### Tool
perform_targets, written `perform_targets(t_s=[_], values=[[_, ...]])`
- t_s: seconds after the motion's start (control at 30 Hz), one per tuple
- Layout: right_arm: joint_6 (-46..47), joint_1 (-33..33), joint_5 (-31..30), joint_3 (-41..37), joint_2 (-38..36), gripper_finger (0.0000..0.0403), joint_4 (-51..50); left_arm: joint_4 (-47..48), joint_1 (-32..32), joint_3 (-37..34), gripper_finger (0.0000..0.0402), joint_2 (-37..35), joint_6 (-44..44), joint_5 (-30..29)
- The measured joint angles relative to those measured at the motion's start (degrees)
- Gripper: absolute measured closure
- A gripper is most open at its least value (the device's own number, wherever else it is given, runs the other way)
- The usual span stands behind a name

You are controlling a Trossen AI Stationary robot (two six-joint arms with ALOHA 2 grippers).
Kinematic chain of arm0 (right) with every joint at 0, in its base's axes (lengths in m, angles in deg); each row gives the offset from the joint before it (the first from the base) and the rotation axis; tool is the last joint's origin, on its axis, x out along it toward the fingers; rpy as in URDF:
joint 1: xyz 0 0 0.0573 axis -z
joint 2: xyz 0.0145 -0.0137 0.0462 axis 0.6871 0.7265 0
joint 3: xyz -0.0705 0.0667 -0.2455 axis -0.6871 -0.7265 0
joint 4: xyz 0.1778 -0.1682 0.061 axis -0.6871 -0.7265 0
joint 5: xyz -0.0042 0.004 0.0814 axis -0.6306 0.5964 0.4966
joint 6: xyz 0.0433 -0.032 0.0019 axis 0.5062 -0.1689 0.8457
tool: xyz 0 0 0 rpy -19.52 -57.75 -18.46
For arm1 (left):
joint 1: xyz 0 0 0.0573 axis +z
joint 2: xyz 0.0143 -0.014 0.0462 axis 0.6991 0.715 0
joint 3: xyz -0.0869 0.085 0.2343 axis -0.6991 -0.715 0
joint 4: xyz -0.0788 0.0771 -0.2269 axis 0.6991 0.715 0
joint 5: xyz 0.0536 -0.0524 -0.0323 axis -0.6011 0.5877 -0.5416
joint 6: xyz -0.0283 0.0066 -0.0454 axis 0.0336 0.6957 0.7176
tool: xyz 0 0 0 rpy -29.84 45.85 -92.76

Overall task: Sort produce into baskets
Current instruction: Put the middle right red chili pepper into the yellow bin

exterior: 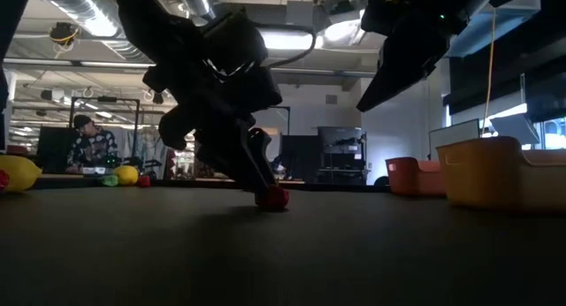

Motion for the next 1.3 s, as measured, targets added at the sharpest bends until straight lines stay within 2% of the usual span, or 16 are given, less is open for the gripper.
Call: perform_targets(t_s=[0.3, 0.63, 0.8, 1.03, 1.3], values=[[-0.02, 0.0, 0.0, 0.0, 0.0, 0.0155, 0.45, 0.74, 0.24, 0.0, 0.0274, 0.09, -0.61, -0.05], [-0.01, -0.01, 0.0, 0.0, 0.0, 0.0155, 0.45, 0.14, 0.24, 0.0, 0.0315, 0.21, -1.91, -0.03], [0.0, -0.01, 0.0, 0.0, 0.0, 0.0155, 0.57, -0.11, 0.99, 0.0, 0.0322, -0.67, -0.68, -0.75], [-0.18, 0.0, 0.0, 0.0, -0.02, 0.0155, 1.34, -0.39, 2.28, 0.0, 0.0318, -6.37, 0.88, -4.27], [-0.91, -0.02, 0.7, 0.0, -0.02, 0.0155, 6.75, -7.68, 2.49, 0.02, 0.0315, -11.75, 5.53, -7.67]])
